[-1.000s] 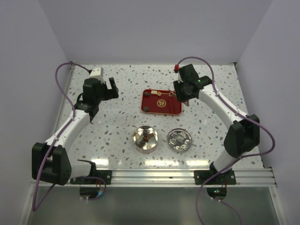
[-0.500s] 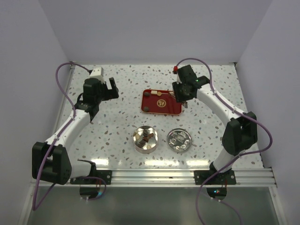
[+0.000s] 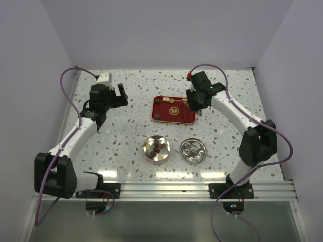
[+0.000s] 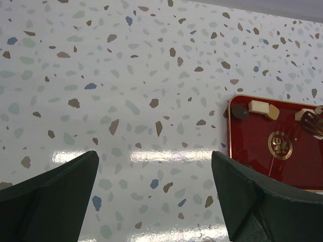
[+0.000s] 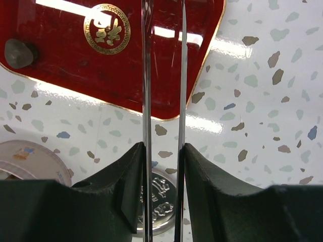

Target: Pack the chocolate

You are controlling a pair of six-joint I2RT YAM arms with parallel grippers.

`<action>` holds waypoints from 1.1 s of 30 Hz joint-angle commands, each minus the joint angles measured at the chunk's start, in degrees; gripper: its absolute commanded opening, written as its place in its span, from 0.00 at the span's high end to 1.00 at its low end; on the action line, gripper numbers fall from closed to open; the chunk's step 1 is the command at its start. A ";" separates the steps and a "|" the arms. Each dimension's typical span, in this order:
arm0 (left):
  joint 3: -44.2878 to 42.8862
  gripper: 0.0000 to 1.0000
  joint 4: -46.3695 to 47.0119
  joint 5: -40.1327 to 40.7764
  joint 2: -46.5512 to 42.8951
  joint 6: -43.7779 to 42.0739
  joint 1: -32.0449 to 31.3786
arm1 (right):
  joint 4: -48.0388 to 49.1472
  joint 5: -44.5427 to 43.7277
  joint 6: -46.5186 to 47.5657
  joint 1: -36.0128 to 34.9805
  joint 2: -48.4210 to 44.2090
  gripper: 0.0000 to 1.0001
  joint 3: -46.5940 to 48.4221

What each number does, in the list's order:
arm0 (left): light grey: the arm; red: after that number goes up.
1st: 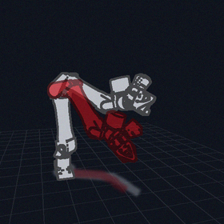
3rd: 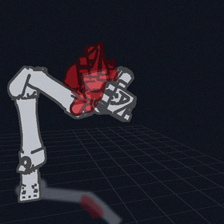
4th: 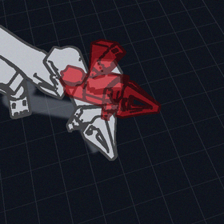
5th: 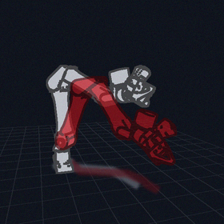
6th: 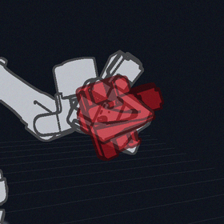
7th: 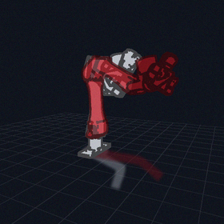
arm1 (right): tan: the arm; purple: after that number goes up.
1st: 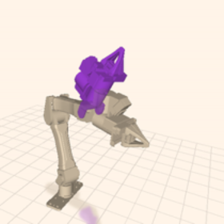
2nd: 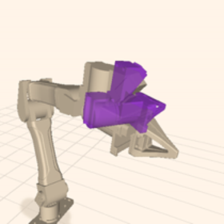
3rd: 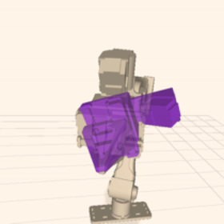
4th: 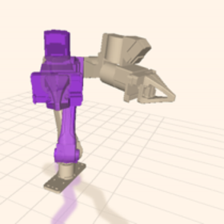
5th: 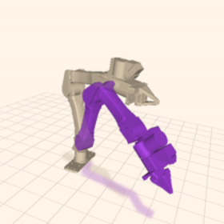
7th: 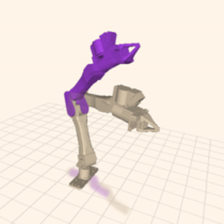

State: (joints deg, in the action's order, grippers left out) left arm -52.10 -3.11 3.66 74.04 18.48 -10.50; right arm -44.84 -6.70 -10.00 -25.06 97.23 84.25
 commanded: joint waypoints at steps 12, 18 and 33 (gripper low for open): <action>-1.69 0.00 1.01 -0.32 -0.21 0.50 0.22 | 3.36 0.55 -2.22 0.01 1.47 0.62 1.27; -1.69 0.00 1.01 -0.32 -0.30 0.50 0.22 | 3.70 0.02 -2.22 -0.08 2.08 0.62 -0.22; -1.78 0.00 0.92 -0.32 -0.21 0.42 0.22 | 2.74 -0.16 -1.87 -0.25 -3.36 0.75 -0.84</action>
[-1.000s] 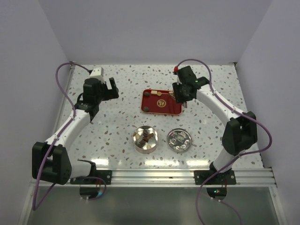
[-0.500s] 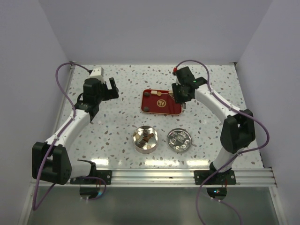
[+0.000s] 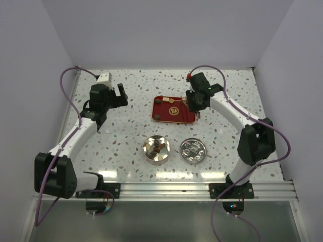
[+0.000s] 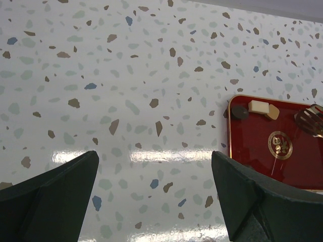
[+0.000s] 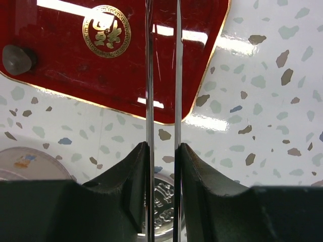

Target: Pack the chocolate

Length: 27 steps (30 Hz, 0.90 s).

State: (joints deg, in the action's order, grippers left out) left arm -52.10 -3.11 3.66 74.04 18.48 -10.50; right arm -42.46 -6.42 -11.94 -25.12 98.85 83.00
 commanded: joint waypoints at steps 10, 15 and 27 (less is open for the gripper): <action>-1.78 0.00 0.83 -0.32 -0.21 0.42 0.22 | -4.47 4.91 2.63 -0.27 -14.12 0.75 -0.30; -1.87 0.00 0.83 -0.41 -0.21 0.42 0.22 | -7.02 14.22 4.56 -0.80 -17.81 0.75 -1.79; -2.04 0.00 0.65 -0.41 -0.21 0.42 0.22 | -13.62 24.25 4.91 -10.56 -25.28 0.75 -5.83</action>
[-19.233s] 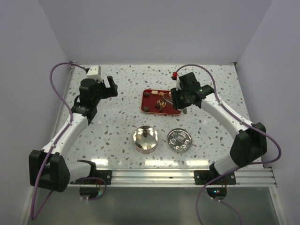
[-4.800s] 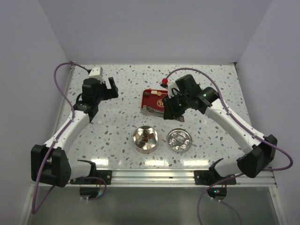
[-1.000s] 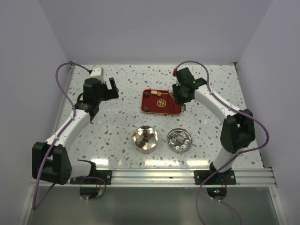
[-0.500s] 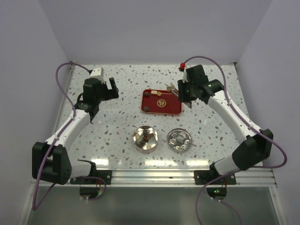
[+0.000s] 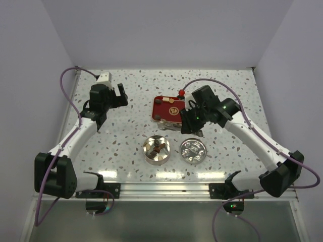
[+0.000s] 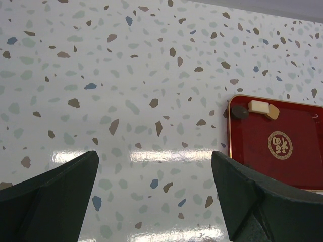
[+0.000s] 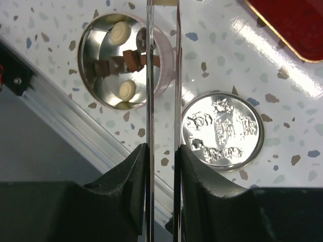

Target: Pack the chocolate

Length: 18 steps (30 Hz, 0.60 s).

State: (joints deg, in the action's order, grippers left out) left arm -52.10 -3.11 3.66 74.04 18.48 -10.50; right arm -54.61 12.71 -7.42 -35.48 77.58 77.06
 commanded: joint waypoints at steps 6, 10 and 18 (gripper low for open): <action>-2.22 0.00 0.39 -0.58 -0.21 0.50 0.22 | -3.30 10.75 0.48 -0.64 -6.13 0.75 0.03; -2.31 0.00 0.30 -0.58 -0.39 0.51 0.31 | -6.37 11.11 2.23 -0.99 -5.60 0.75 -0.33; -2.22 0.00 0.13 -0.41 -0.48 0.50 0.22 | -6.75 14.01 4.44 -3.10 -5.42 0.74 -0.77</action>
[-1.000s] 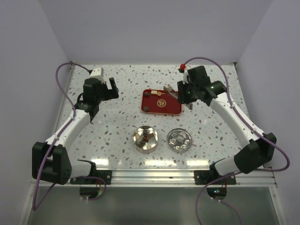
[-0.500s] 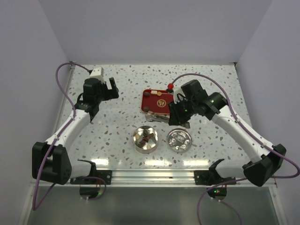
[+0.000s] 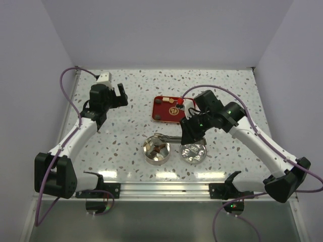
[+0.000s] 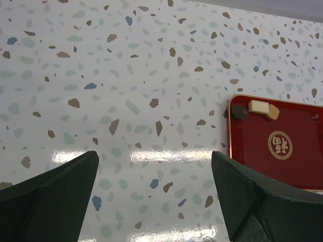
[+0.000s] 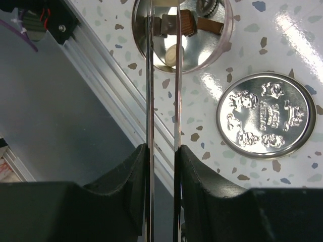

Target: Pack the chocolate

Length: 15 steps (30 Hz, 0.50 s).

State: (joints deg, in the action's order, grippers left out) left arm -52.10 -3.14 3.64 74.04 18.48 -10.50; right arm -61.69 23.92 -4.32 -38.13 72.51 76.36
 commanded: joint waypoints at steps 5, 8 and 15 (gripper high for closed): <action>-2.48 0.00 -0.03 -0.39 -0.48 0.50 0.22 | 4.03 3.15 -0.25 -0.45 0.09 0.66 -0.68; -2.48 0.00 -0.03 -0.30 -0.48 0.33 0.22 | 4.91 2.80 -0.52 -0.45 1.05 0.62 -0.51; -2.22 0.00 0.06 -0.12 -0.56 0.33 0.22 | 4.65 2.36 -0.17 -0.45 1.67 0.58 0.19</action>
State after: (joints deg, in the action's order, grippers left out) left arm -52.29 -3.18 3.64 74.04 18.48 -10.50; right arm -58.67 25.12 -4.49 -38.50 74.28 75.57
